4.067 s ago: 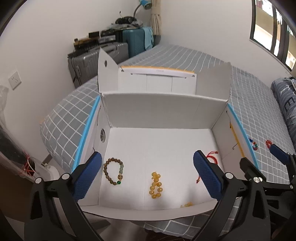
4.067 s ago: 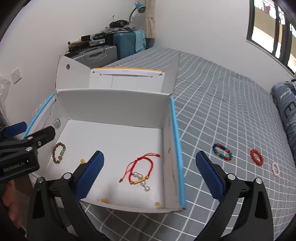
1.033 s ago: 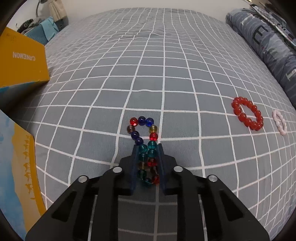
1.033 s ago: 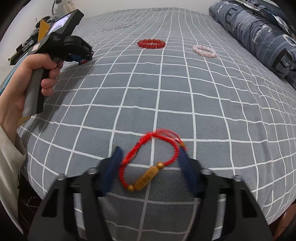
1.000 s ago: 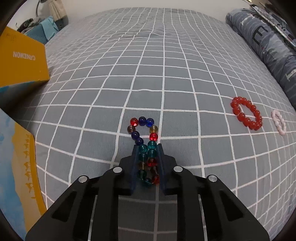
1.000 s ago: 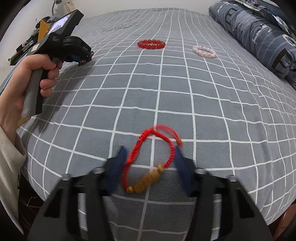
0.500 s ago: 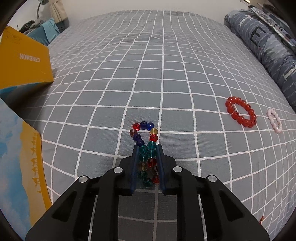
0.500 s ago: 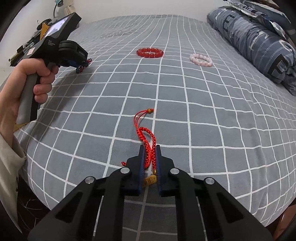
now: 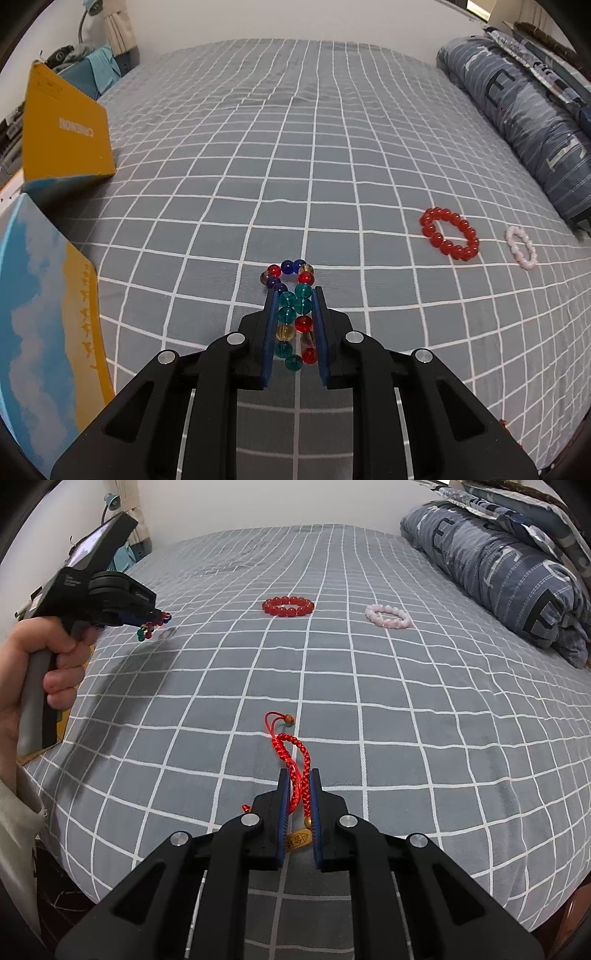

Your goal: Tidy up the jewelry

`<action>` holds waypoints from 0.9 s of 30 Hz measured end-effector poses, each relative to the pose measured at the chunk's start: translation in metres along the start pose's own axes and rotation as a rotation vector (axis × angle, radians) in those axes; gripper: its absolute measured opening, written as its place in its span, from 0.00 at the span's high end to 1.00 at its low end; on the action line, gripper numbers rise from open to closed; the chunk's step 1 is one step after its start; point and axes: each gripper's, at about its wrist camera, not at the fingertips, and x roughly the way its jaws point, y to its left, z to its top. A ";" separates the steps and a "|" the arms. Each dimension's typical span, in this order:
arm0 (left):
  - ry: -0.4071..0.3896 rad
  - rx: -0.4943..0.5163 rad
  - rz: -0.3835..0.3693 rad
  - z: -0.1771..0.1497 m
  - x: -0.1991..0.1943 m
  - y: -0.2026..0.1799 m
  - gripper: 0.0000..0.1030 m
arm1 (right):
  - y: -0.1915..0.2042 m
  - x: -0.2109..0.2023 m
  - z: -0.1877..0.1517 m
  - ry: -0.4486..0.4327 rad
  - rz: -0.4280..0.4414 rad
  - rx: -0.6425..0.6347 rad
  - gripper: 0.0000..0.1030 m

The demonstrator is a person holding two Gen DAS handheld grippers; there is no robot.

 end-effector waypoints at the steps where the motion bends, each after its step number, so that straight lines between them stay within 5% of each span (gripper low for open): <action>1: -0.004 0.000 -0.001 -0.001 -0.002 0.000 0.83 | -0.001 0.000 0.000 -0.002 -0.001 0.001 0.91; 23: -0.137 0.007 -0.038 -0.035 -0.080 -0.001 0.83 | -0.011 -0.027 0.022 -0.098 -0.030 0.050 0.91; 24: -0.137 0.006 -0.043 -0.037 -0.082 -0.001 0.84 | -0.010 -0.028 0.023 -0.102 -0.030 0.050 0.91; 25: -0.136 0.008 -0.044 -0.041 -0.084 -0.001 0.99 | -0.009 -0.029 0.025 -0.107 -0.030 0.051 0.91; 27: -0.136 0.014 -0.036 -0.045 -0.085 -0.002 0.98 | -0.008 -0.031 0.028 -0.113 -0.030 0.053 0.91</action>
